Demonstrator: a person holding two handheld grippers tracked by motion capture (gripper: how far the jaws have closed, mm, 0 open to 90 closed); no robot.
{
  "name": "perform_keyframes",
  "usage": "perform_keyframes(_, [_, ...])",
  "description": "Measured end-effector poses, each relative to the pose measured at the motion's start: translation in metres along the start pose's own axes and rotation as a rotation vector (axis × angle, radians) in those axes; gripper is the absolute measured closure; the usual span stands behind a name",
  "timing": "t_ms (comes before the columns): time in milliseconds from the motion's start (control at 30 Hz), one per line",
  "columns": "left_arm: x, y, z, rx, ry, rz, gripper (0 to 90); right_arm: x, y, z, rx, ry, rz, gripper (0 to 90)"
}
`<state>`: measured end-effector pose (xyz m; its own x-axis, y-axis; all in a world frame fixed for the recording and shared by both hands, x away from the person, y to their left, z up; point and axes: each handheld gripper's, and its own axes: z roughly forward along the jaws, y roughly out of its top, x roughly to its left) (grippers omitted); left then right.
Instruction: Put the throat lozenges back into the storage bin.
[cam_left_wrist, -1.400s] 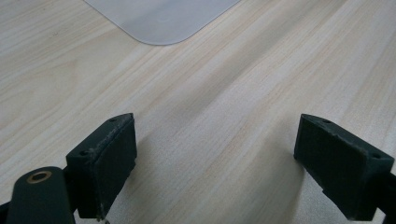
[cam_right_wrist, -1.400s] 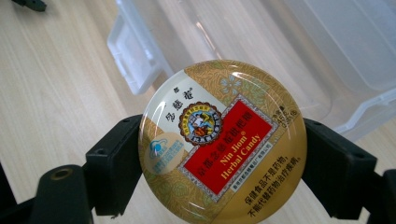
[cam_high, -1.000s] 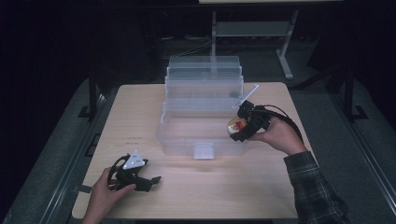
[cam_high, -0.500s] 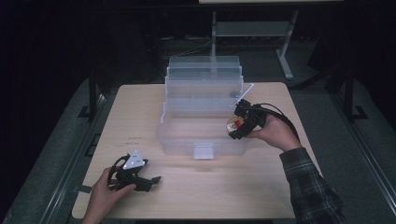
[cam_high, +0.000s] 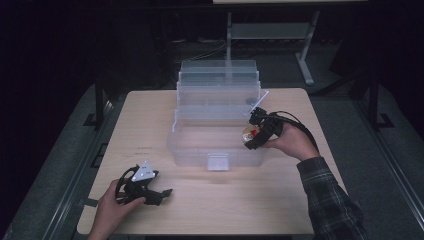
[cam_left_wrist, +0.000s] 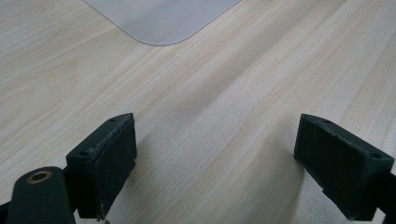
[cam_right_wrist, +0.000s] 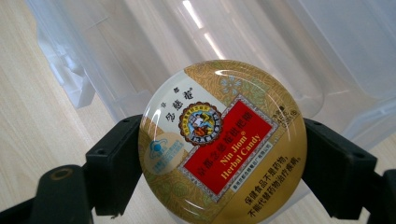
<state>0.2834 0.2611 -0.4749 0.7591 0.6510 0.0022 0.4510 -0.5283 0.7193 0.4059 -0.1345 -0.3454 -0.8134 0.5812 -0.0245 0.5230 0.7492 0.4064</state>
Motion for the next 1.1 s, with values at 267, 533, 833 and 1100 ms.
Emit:
perform_keyframes(267, [0.0000,0.0000,0.0000,0.000,0.000,0.000,12.2,-0.0017,-0.0009,0.0028,0.004,0.006,0.002,19.5])
perform_keyframes(533, [0.0000,0.0000,0.0000,0.000,0.000,0.000,12.2,-0.0029,-0.0011,0.0035,0.005,0.007,-0.001,19.3])
perform_keyframes(833, [0.0000,0.0000,0.0000,0.000,0.000,0.000,12.2,-0.0021,-0.0009,0.0029,0.006,0.007,-0.004,18.1])
perform_keyframes(1100, [0.0000,0.0000,0.0000,0.000,0.000,0.000,12.2,-0.0011,-0.0011,-0.0018,-0.001,0.001,-0.004,18.1])
